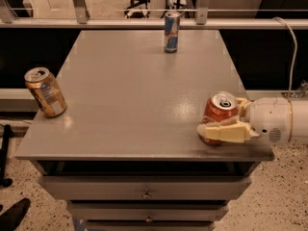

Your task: Pick coke can

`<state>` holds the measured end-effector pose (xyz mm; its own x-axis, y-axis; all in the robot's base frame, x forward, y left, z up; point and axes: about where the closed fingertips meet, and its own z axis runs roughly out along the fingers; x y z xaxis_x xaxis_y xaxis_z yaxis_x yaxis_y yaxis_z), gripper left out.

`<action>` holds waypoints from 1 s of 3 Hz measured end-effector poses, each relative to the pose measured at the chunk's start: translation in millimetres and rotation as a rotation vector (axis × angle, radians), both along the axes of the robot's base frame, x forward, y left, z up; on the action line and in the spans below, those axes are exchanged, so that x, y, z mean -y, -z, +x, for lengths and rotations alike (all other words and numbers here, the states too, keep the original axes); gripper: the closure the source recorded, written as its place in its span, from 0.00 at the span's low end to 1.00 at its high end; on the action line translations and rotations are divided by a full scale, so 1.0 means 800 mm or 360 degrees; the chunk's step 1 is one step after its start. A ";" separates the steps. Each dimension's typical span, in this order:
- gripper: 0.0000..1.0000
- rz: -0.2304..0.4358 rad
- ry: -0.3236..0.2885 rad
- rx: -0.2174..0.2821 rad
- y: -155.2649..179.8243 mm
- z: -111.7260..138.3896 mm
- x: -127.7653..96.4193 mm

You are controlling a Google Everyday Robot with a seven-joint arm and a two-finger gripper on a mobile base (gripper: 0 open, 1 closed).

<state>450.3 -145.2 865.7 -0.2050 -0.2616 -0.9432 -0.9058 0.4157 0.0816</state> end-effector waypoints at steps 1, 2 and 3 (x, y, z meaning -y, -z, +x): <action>0.79 0.0006 0.0023 0.0022 -0.001 0.006 0.006; 1.00 -0.0020 0.0012 0.0155 -0.034 0.035 0.012; 1.00 -0.0056 -0.0003 0.0243 -0.061 0.056 0.015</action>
Offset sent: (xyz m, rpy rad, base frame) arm 0.0456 -0.0194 0.0495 -0.0158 -0.1689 -0.0181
